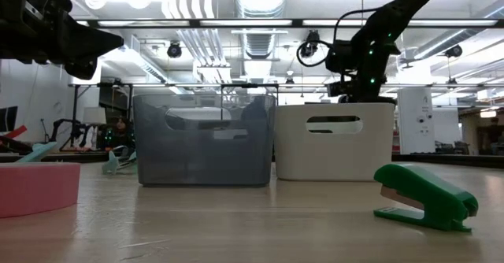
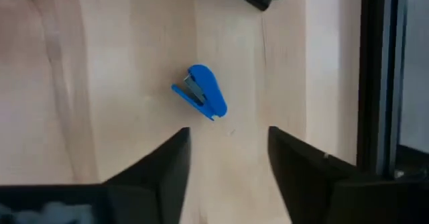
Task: Pick and place Stapler, Stapler remover, tape
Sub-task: Put the blue stapler into the black bin
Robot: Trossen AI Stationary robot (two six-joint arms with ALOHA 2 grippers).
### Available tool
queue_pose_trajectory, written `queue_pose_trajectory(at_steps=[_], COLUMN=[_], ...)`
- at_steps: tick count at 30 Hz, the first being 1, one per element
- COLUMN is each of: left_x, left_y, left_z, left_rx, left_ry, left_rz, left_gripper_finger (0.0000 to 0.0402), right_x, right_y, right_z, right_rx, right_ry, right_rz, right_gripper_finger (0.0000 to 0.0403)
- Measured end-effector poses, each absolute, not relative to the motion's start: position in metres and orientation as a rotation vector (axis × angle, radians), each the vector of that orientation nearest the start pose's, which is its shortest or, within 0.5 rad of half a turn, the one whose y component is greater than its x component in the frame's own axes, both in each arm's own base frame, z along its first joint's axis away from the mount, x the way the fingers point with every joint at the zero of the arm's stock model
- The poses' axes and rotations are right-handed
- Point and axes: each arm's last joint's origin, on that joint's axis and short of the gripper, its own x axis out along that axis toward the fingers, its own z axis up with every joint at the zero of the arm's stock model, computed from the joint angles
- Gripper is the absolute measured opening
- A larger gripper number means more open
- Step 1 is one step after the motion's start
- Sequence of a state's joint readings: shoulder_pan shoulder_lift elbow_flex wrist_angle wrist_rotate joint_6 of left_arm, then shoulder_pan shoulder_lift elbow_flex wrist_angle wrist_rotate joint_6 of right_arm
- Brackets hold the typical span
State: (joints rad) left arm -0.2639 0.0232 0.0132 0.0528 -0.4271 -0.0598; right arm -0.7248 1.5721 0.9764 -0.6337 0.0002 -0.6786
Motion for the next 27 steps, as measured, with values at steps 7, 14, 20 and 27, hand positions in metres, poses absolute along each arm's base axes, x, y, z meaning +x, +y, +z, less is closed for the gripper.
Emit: queue_pose_trajectory(at_steps=[7, 14, 20, 27], left_x=[0.096, 0.096, 0.096, 0.096], left_y=[-0.013, -0.013, -0.013, -0.013], left_z=[0.171, 0.171, 0.171, 0.171], left_rx=[-0.074, -0.074, -0.074, -0.074], left_ry=[-0.045, -0.044, -0.044, -0.044], left_rz=[0.162, 0.162, 0.162, 0.162], left_gripper_finger=[0.0023, 0.0023, 0.0023, 0.0023], right_x=[0.221, 0.227, 0.229, 0.232], right_y=[-0.195, -0.2, -0.201, -0.202], right_z=[0.182, 0.171, 0.161, 0.152], right_rx=[-0.194, -0.209, -0.21, -0.2], right_ry=[1.304, 1.301, 1.327, 1.348], right_rz=[-0.167, -0.157, -0.126, -0.106], right_gripper_finger=[0.0269, 0.0295, 0.0294, 0.028])
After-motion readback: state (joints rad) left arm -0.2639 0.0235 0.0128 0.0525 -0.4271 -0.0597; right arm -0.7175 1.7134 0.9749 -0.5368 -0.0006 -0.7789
